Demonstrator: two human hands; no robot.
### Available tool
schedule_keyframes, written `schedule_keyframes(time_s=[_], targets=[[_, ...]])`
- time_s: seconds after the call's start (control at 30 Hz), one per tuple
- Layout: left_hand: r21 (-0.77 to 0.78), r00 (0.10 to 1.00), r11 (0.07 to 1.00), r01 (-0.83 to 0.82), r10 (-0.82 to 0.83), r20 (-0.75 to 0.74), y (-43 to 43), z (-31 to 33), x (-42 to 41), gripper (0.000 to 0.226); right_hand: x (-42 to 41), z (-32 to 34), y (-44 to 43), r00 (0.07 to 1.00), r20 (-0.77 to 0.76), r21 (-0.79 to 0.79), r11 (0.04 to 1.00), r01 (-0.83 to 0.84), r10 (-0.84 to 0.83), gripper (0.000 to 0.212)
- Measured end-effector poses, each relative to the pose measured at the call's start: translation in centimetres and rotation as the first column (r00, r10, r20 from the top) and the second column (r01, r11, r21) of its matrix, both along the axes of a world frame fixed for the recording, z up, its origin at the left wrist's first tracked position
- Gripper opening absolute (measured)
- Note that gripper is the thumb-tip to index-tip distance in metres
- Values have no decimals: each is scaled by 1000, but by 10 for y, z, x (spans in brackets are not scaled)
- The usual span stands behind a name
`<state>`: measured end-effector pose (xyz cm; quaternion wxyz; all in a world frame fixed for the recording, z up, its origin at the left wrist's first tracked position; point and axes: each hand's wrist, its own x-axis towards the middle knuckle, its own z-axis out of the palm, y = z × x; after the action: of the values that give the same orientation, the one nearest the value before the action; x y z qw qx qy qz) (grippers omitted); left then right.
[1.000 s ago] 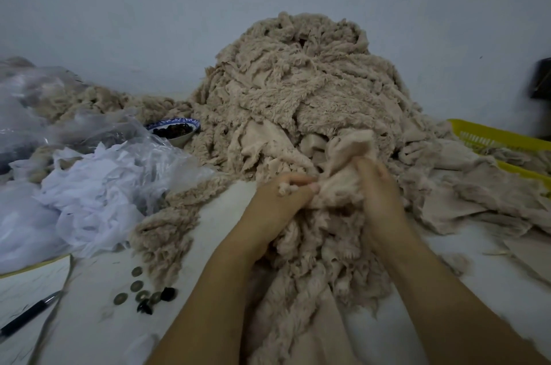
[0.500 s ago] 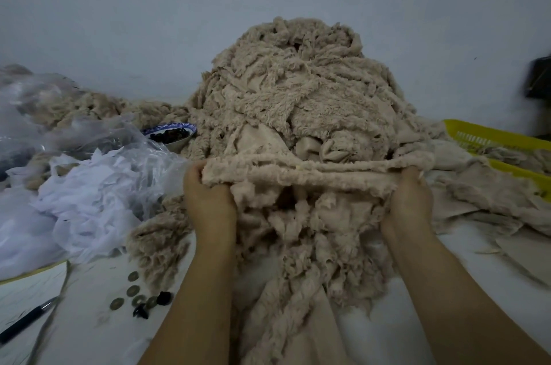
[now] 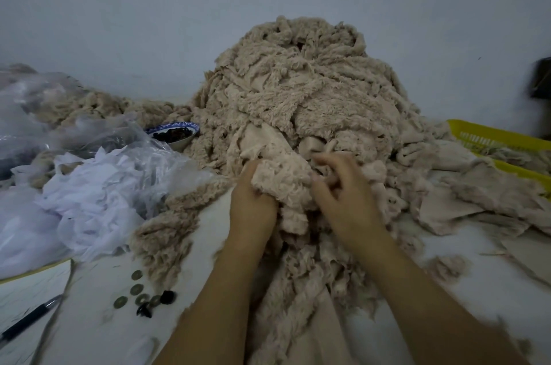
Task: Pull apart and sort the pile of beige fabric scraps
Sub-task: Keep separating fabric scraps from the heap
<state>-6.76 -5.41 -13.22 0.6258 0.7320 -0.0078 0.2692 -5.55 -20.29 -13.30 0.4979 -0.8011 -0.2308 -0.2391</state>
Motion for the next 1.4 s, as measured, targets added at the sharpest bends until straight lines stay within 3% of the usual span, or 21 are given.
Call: schedule_keyframes(time_s=[0.07,0.13,0.2,0.37,0.47,0.53,0.6,0.63,0.67,0.7,0.73,0.8,0.83,0.9,0.97,1.07,1.17,1.27,1.33,1.4], targets=[[-60,998,996,59,-58,18,-3,1,1,19,2,-6,4,971,-183,-149,972,-182,154,15],[-58,998,997,52,-51,28,-1,-2,6,27,7,-11,4,970,-190,-191,963,-188,151,2],[11,1000,1000,-27,27,17,1,-4,9,42,7,-13,4,975,-156,-122,976,-178,159,20],[12,983,983,-181,180,18,7,-6,11,37,8,-5,-2,992,-121,116,993,33,-19,45],[-151,958,948,-279,264,-109,9,-8,12,42,10,0,-6,986,-115,120,983,136,-122,49],[-414,942,852,-320,238,-237,23,-8,18,38,13,1,-12,966,-183,140,968,210,-183,49],[-696,934,628,-348,165,-318,45,-8,21,32,23,4,-28,906,-306,267,886,378,-294,44],[-784,933,508,-357,160,-322,52,-9,20,27,28,3,-38,880,-336,343,826,447,-337,44],[-801,928,468,-373,189,-321,54,-11,21,21,31,2,-44,873,-340,397,787,471,-351,45],[-749,922,538,-387,214,-323,51,-12,22,14,31,0,-45,879,-335,418,782,462,-340,48],[-621,919,681,-388,234,-317,42,-12,23,13,31,-2,-40,890,-341,423,796,433,-303,50],[-206,953,941,-268,227,-203,17,-12,20,21,28,-7,-25,902,-376,410,835,367,-212,49],[13,976,982,-188,188,-114,7,-10,17,27,26,-8,-20,904,-379,387,854,348,-196,49],[259,1000,966,-2,-4,21,-8,-5,8,39,24,-7,-17,912,-368,370,872,320,-178,55],[332,979,923,196,-202,-15,-17,-6,1,52,20,-5,-20,928,-351,427,861,277,-125,52],[344,941,876,338,-315,-125,-24,-13,1,66,12,-1,-16,948,-319,475,865,162,-2,48],[239,928,897,371,-346,-142,-20,-13,3,26,6,2,-9,952,-302,414,906,87,47,65],[-46,946,952,302,-305,-113,-11,-9,2,13,1,5,-13,957,-269,340,940,-9,106,53],[-323,946,910,260,-307,-103,-3,-3,1,13,3,2,-16,943,-317,120,991,-66,101,38],[-543,936,796,268,-348,-49,3,1,0,20,7,-3,-15,943,-330,-128,989,-78,32,21]])
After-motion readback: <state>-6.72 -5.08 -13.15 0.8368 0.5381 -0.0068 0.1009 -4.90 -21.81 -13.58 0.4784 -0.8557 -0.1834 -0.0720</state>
